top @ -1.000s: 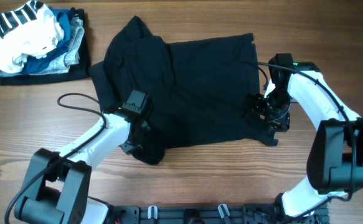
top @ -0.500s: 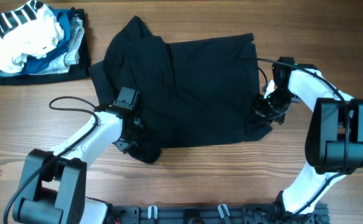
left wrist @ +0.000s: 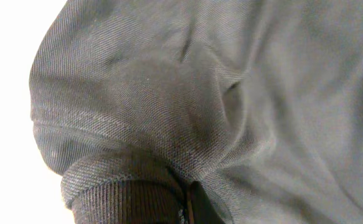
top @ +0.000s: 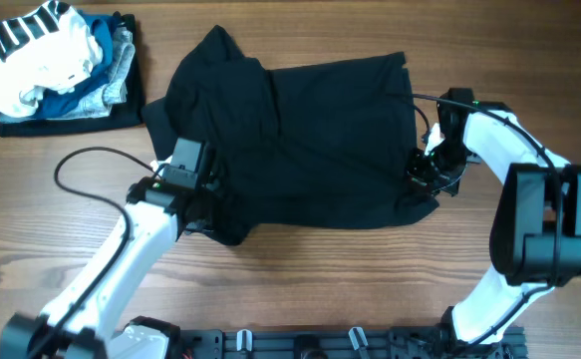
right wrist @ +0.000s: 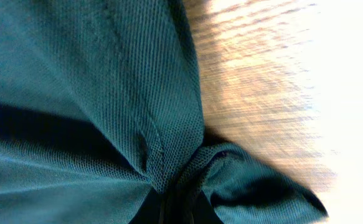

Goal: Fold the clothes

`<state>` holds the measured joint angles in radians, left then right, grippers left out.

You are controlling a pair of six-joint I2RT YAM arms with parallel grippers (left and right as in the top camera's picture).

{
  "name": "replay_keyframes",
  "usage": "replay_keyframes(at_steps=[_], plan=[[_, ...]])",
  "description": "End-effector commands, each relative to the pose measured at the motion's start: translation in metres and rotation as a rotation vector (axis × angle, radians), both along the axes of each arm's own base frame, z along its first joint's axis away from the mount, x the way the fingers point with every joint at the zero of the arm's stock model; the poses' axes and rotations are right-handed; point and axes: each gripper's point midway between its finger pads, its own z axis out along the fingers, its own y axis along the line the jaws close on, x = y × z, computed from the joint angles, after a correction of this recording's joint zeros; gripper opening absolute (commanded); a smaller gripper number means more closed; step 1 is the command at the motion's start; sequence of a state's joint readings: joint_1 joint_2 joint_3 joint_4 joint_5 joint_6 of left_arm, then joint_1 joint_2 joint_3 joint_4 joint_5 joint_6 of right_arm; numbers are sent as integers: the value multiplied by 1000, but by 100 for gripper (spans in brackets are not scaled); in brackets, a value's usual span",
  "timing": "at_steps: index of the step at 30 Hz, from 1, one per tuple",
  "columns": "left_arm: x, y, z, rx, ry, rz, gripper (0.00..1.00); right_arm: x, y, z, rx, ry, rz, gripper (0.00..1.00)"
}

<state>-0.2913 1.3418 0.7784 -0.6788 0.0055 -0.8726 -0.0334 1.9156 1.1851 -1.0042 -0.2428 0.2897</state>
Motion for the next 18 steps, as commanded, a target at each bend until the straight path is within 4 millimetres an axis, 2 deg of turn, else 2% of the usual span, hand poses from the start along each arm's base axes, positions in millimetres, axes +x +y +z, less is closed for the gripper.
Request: replay_keyframes(at_steps=[1, 4, 9, 14, 16, 18], plan=[[4, 5, 24, 7, -97, -13, 4, 1, -12, 24, -93, -61, 11, 4], [0, 8, 33, 6, -117, -11, 4, -4, -18, 40, -136, -78, 5, 4], [-15, 12, 27, 25, -54, -12, 4, -19, -23, 53, -174, -54, 16, 4], [-28, -8, 25, 38, -32, -100, 4, -25, 1, 53, -207, -43, 94, 5], [-23, -7, 27, 63, -64, -99, 4, -19, 11, 53, -211, -76, 111, 4], [-13, -9, 33, 62, -106, -94, 4, -15, 13, 52, -213, -93, 106, 4]])
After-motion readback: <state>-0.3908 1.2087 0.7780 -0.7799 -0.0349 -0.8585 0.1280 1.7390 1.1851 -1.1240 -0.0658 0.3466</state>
